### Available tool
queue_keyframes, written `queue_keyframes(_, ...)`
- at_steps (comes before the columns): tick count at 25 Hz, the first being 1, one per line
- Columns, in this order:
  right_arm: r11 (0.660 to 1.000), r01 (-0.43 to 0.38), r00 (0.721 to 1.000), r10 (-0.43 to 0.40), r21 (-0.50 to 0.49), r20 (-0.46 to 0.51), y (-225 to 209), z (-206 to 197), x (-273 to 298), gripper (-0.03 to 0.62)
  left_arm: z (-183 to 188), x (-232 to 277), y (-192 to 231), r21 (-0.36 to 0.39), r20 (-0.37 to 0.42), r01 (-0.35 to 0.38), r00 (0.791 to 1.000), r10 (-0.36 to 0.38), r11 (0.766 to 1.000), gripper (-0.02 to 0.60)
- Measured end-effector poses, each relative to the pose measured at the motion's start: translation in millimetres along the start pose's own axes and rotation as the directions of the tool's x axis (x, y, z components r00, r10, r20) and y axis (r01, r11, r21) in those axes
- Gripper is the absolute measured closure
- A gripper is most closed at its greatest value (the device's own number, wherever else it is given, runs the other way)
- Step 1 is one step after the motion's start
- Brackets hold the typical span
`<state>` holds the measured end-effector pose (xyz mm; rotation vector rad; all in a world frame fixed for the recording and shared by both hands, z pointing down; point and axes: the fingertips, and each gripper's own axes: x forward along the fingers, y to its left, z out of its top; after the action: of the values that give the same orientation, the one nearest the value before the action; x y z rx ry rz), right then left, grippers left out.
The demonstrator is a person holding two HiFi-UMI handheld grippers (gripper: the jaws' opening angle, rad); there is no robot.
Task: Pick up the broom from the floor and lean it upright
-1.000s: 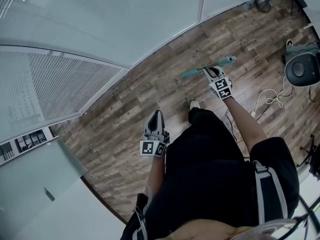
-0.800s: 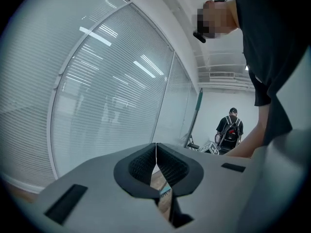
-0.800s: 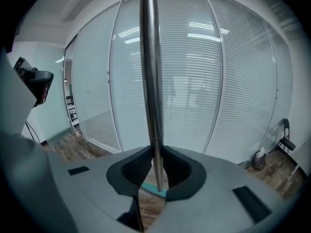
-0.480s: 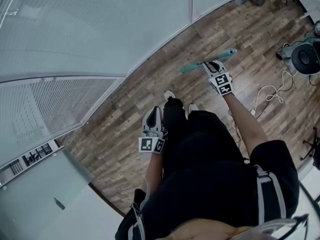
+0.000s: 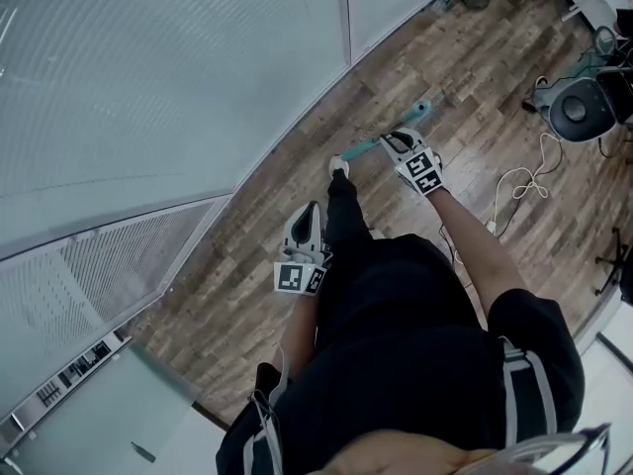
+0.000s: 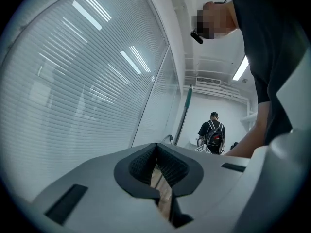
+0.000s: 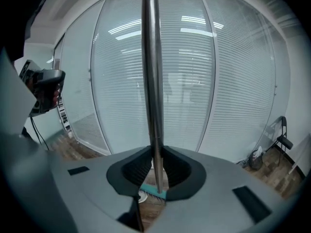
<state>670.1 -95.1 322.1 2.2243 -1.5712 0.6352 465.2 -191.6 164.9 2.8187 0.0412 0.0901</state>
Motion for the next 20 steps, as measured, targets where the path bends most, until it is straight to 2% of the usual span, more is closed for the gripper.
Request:
queue_keyframes(5,1.000,-0.017,0.998,0.018,0.008,-0.066,-15,3,61,0.514,12,77,35,-0.002,-0.024,0.121,0.992,-0.121,0.993,0.561)
queue_keyframes(9,0.998,-0.052,0.989,0.058,0.048,-0.139,-25,-16,112,0.514,4,129,70,-0.009,-0.064,0.146,0.987,-0.146,0.989,0.561)
queue_keyframes(13,0.997,-0.077,0.982,0.079,0.016,-0.173,-43,-18,152,0.514,1,168,90,-0.034,-0.086,0.197,0.976,-0.199,0.980,0.561)
queue_keyframes(14,0.997,-0.081,0.981,0.081,0.005,-0.176,-49,-19,162,0.514,-1,174,89,-0.013,-0.077,0.218,0.973,-0.219,0.976,0.561)
queue_keyframes(17,0.996,-0.088,0.979,0.083,-0.021,-0.186,-70,-39,193,0.514,-8,183,81,0.131,-0.030,0.242,0.970,-0.240,0.961,0.561)
queue_keyframes(20,0.996,-0.084,0.977,0.084,0.005,-0.198,-92,-91,229,0.514,-31,194,78,0.181,-0.001,0.254,0.966,-0.258,0.950,0.561)
